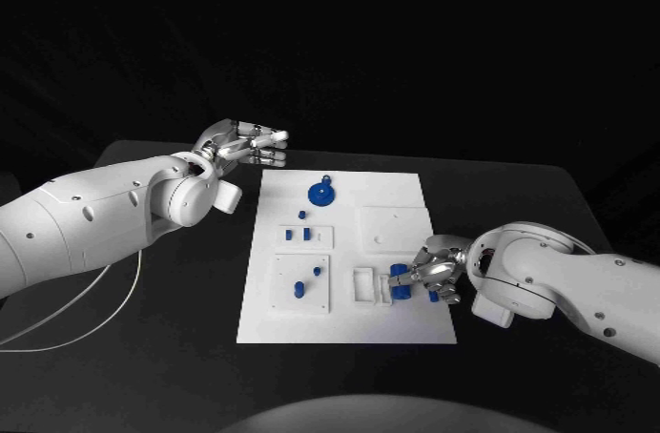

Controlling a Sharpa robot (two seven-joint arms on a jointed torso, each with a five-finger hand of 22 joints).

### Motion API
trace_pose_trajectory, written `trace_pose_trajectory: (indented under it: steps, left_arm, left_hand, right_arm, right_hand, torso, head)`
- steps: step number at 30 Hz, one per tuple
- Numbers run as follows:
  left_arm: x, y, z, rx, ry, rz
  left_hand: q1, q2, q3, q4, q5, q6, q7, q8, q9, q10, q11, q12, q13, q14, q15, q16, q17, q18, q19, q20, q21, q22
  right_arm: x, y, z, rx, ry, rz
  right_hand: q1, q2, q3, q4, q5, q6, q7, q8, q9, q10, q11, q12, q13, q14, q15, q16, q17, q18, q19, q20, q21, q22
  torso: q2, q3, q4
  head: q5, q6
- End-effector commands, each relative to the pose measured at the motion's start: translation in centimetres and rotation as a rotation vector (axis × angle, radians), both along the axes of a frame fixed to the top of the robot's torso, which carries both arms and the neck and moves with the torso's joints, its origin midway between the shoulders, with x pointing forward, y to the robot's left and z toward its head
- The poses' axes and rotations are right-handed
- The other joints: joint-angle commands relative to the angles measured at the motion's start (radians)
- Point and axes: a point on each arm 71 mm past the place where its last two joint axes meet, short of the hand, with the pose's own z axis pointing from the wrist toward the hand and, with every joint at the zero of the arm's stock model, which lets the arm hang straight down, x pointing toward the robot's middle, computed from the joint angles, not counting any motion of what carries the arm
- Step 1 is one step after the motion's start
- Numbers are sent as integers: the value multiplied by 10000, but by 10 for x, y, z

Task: Assemble the parts on the task board

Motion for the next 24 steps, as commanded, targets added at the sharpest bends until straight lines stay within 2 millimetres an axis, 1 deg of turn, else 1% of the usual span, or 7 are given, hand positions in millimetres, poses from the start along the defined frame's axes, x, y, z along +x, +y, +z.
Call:
trace_pose_trajectory:
  steps: [1,4,12,15,18,22,24]
  left_arm:
    - [0,-2,0,-41,51,-209]
    - [-1,-3,-1,-45,108,-290]
    - [-1,-4,-1,-1,196,-415]
    - [-1,-4,-2,7,210,-429]
    - [-1,-4,-2,10,224,-448]
    - [-1,-5,-2,8,235,-489]
    - [-1,-5,-2,7,238,-501]
  left_hand:
    - [-79,-39,18,64,-48,-2,35,5,6,-62,8,-27,11,-15,33,9,11,-47,-13,48,-1,-8]
    - [-79,-45,30,76,-48,9,35,3,5,-89,17,-30,10,-31,39,4,9,-48,-22,52,-5,-10]
    - [-80,-53,32,80,-48,0,33,0,4,-109,22,-30,10,-39,41,8,9,-48,-27,55,-7,-11]
    - [-71,-63,51,91,-43,7,33,2,5,-127,27,-29,10,-39,43,9,11,-43,-28,58,-7,-9]
    - [-69,-65,55,93,-42,8,33,3,5,-131,28,-29,10,-39,43,9,11,-42,-28,59,-7,-9]
    - [-69,-65,55,93,-42,8,33,3,5,-131,28,-29,10,-39,43,9,11,-42,-28,59,-7,-9]
    - [-69,-65,55,93,-42,8,33,3,5,-131,28,-29,10,-39,43,9,11,-42,-28,59,-7,-9]
  right_arm:
    - [-2,-1,4,94,629,-623]
    - [-1,0,9,205,659,-619]
    - [1,4,17,384,630,-540]
    - [1,9,19,449,635,-432]
    - [2,16,21,497,662,-207]
    - [4,25,22,419,645,133]
    - [5,26,21,358,628,202]
  right_hand:
    - [-48,32,1858,-1933,38,70,-28,49,42,65,6,3,135,-17,-44,-34,2,-20,547,-40,-23,835]
    - [-92,48,1792,-1879,-207,73,-31,45,3,57,9,-22,117,-19,-41,-41,-4,-22,544,-38,-36,831]
    - [-36,56,1679,-1893,-47,104,-37,52,-78,51,6,-29,96,-18,-45,-50,-10,-24,545,-40,-41,829]
    - [-26,72,1596,-1906,-2,112,-37,49,-103,54,4,-24,89,-19,-46,-50,-7,-27,546,-43,-43,830]
    - [-93,68,1436,-1834,21,122,-39,47,-141,55,7,-14,89,-17,-41,-40,2,-33,543,-38,-34,833]
    - [-41,119,1178,-1761,-77,124,-35,48,-244,38,12,-27,75,-20,-35,-48,4,-47,537,-34,-62,831]
    - [-47,123,1122,-1734,-106,126,-36,46,-266,33,15,-44,62,-18,-34,-46,8,-48,537,-34,-66,831]
  torso:
    - [-6,-15,5]
    - [-8,-22,12]
    - [4,-8,9]
    - [7,-6,9]
    - [7,0,2]
    - [6,-6,2]
    - [5,-12,7]
  head:
    - [-12,2]
    - [5,7]
    - [81,1]
    - [93,-3]
    - [112,-24]
    - [95,-10]
    - [107,-30]
